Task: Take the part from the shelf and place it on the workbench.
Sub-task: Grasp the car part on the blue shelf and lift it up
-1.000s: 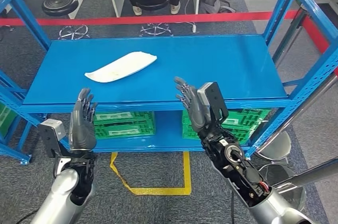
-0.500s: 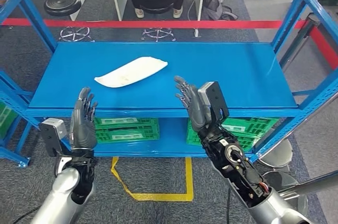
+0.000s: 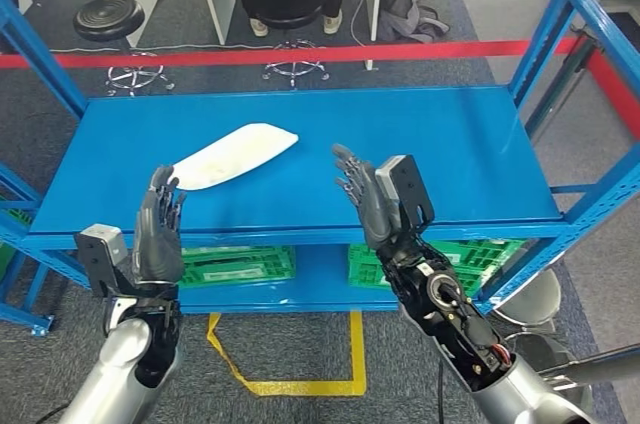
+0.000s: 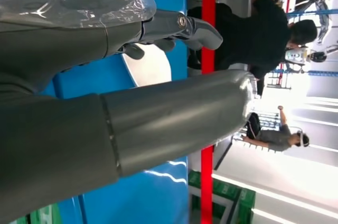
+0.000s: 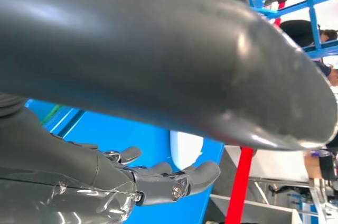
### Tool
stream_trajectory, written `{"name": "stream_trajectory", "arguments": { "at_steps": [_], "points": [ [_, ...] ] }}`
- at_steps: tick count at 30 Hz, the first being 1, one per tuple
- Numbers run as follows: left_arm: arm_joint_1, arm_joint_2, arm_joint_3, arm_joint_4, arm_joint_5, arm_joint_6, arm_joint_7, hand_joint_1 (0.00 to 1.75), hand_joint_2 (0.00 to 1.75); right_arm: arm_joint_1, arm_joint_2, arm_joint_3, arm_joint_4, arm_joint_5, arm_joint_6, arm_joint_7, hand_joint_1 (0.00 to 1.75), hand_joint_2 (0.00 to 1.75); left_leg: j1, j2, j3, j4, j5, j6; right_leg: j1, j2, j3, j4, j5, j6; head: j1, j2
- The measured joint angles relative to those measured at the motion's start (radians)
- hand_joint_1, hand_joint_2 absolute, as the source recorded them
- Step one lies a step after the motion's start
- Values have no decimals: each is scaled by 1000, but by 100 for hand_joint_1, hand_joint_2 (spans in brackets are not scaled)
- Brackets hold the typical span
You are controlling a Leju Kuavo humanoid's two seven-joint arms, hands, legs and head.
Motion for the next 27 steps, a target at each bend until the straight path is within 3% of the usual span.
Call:
{"name": "stream_trajectory", "arguments": {
  "at_steps": [2, 3, 4, 6, 7, 9, 12, 14, 17, 18, 19, 21, 22, 24, 26, 27],
  "points": [
    [3, 1, 0, 0, 0, 1, 1, 0, 0, 1, 0, 0, 0, 0, 0, 1, 0, 0, 0, 0, -85, 97, -29, -1, 3, 2, 9, 0, -10, -4, -8, 0],
    [5, 1, 0, 0, 0, 1, 1, 0, 0, 2, 0, 0, 0, 0, 0, 2, 0, 0, -1, 0, -103, 96, -18, 2, 6, 4, 15, 0, -16, -5, -10, 0],
    [6, 1, 0, 0, 0, 1, 2, 0, 0, 2, 0, 0, 0, 0, 0, 2, 0, 0, -3, 0, -101, 57, 17, 9, 8, 5, 24, 0, -23, -5, -12, 0],
    [4, 1, 0, 0, 0, 2, 2, 0, 0, 2, 1, 0, 0, 0, 0, 2, 0, 0, -13, 0, -54, -91, 114, 28, 10, 7, 43, -2, -37, -4, -14, 0],
    [1, 1, 0, 0, 1, 3, 3, 0, 0, 2, 2, 0, 0, 0, 0, 2, 0, 0, -19, 0, -31, -153, 137, 36, 10, 8, 50, -5, -43, -2, -15, 0],
    [-2, 1, 0, -1, 1, 4, 4, 0, 0, 3, 4, 0, 0, 1, 0, 3, 0, 0, -27, -2, -9, -209, 140, 48, 8, 9, 56, -9, -48, 7, -18, 0],
    [-3, 1, 0, -2, 2, 9, 5, 0, 0, 4, 5, -1, 0, 1, 0, 3, 0, 0, -23, -3, 21, -230, 144, 61, 11, 7, 63, 6, -56, 22, -18, 0],
    [-5, 0, 0, -3, 2, 10, 5, 0, 0, 2, 5, -2, 0, 3, 1, 3, 0, 0, -17, -1, 46, -235, 142, 65, 10, 4, 31, 83, -93, 29, -13, 0],
    [-2, 0, 0, -3, 2, 12, 6, 0, 0, 4, 5, -3, 2, 6, 5, 4, 0, 0, -15, -1, 62, -235, 127, 66, 3, 3, -79, 266, -166, 43, -3, 0],
    [0, 0, 0, -3, 3, 12, 6, 0, 0, 5, 5, -3, 3, 8, 8, 4, 0, 0, -14, -2, 68, -234, 121, 63, 0, 2, -100, 282, -166, 48, -1, 0],
    [3, 0, 0, -3, 3, 13, 6, 0, 0, 5, 5, -3, 3, 10, 10, 5, 0, 0, -12, -3, 75, -232, 114, 60, -3, 1, -104, 259, -140, 52, 2, 0],
    [5, 0, 0, -3, 3, 13, 5, 0, 0, 4, 5, -4, 4, 14, 13, 7, 0, 0, -7, -5, 90, -225, 97, 52, -8, 0, -68, 131, -38, 57, 8, 0],
    [5, 0, 0, -4, 3, 13, 4, 0, 0, 3, 5, -5, 4, 15, 14, 8, 0, 0, -5, -5, 95, -220, 90, 47, -8, 0, -52, 70, -5, 58, 11, 0],
    [4, 0, 0, -4, 3, 14, 3, 0, 0, 2, 5, -7, 6, 15, 15, 10, 0, 0, -5, -5, 91, -208, 79, 37, -4, -1, -33, 12, 13, 47, 13, 0],
    [6, 1, 0, -6, 3, 16, 2, 0, 0, 0, 5, -8, 7, 17, 16, 14, 0, 0, -7, -5, 81, -199, 74, 29, 0, 0, -31, 8, 15, 31, 9, 0],
    [6, 2, 0, -7, 3, 17, 2, 0, 0, -1, 5, -9, 9, 20, 17, 18, 0, 0, -6, -4, 79, -196, 73, 28, 1, 2, -34, 9, 20, 28, 6, 0]
  ]
}}
